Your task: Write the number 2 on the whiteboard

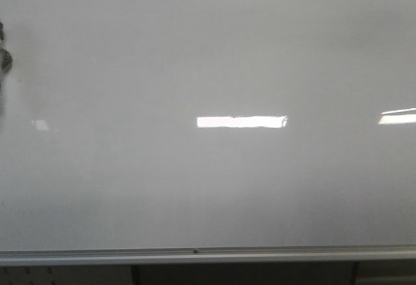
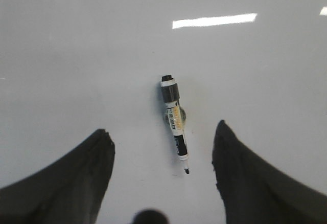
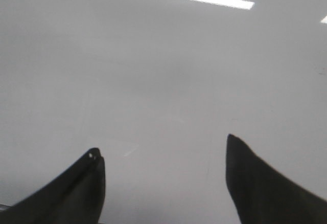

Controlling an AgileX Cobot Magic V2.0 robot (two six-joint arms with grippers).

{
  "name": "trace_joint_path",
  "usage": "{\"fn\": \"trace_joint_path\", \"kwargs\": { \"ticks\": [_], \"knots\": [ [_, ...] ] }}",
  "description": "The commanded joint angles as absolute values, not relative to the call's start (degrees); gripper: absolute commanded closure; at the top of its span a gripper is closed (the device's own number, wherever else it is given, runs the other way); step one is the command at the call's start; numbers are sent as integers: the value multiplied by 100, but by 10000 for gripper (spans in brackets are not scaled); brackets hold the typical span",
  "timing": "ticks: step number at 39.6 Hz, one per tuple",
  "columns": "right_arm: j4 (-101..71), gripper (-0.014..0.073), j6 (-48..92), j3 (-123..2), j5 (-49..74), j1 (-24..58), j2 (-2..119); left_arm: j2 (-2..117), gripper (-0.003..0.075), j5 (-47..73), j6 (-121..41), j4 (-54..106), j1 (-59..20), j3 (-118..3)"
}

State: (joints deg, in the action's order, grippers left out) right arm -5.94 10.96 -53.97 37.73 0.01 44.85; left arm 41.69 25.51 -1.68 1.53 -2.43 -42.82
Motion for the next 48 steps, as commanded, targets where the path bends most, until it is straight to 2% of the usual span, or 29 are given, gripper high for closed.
{"fn": "trace_joint_path", "kwargs": {
  "ticks": [1,10,19,28,42,48],
  "knots": [
    [-586,67,1147,-5589,3269,9,4480,4399,295,2042,-149,360,-219,-4483],
    [-586,67,1147,-5589,3163,9,4480,5371,292,1922,-149,652,-230,-4473],
    [-586,67,1147,-5589,3045,9,4480,6534,192,792,-149,652,-659,-4424],
    [-586,67,1147,-5589,3022,9,4480,7596,194,-322,-149,498,-744,-4424],
    [-586,67,1147,-5589,3003,9,4480,8495,197,-1329,-149,337,-697,-4424],
    [-586,67,1147,-5589,3003,9,4480,8591,255,-1499,-149,322,-618,-4424]
  ]
}}
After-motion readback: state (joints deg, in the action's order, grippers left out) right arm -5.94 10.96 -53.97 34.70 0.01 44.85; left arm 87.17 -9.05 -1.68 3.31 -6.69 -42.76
